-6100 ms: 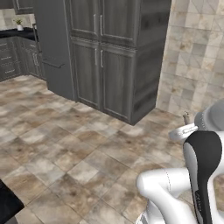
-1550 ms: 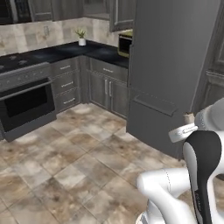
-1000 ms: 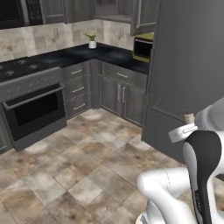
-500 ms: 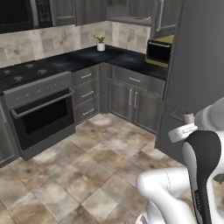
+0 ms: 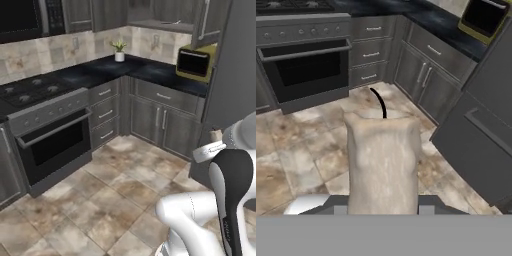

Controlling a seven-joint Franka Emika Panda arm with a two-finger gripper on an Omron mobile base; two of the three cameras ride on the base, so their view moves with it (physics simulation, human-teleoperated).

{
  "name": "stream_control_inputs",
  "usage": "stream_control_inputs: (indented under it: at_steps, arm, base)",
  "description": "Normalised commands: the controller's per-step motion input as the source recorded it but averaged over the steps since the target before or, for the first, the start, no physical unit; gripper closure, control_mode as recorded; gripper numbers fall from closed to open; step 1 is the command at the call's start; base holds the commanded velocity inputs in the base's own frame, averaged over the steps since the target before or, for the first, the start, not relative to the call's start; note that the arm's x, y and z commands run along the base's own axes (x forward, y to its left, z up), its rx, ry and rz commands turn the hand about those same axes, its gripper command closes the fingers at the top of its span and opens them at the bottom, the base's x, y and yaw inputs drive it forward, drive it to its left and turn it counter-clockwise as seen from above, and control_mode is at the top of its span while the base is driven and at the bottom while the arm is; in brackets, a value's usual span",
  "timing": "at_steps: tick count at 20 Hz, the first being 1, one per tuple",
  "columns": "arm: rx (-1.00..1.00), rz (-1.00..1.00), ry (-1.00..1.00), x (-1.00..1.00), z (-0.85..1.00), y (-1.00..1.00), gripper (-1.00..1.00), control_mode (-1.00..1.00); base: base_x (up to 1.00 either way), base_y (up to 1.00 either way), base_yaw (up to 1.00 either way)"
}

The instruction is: Pick the candle and candle from the dining table and place them in the open cabinet. Close the cabinet after placing the objects.

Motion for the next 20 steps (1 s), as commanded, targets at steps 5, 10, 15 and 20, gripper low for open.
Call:
stream_control_inputs:
  at_steps: [5,10,15,20]
  arm:
    - [0.00,0.00,0.00,0.00,0.00,0.00,1.00,1.00]
    - [0.00,0.00,0.00,0.00,0.00,0.00,1.00,1.00]
    - [0.00,0.00,0.00,0.00,0.00,0.00,1.00,1.00]
    - [0.00,0.00,0.00,0.00,0.00,0.00,1.00,1.00]
  base:
    - [0.69,0.26,-0.16]
    - [0.61,0.22,-0.17]
    - [0.52,0.14,-0.17]
    - [0.49,0.03,-0.22]
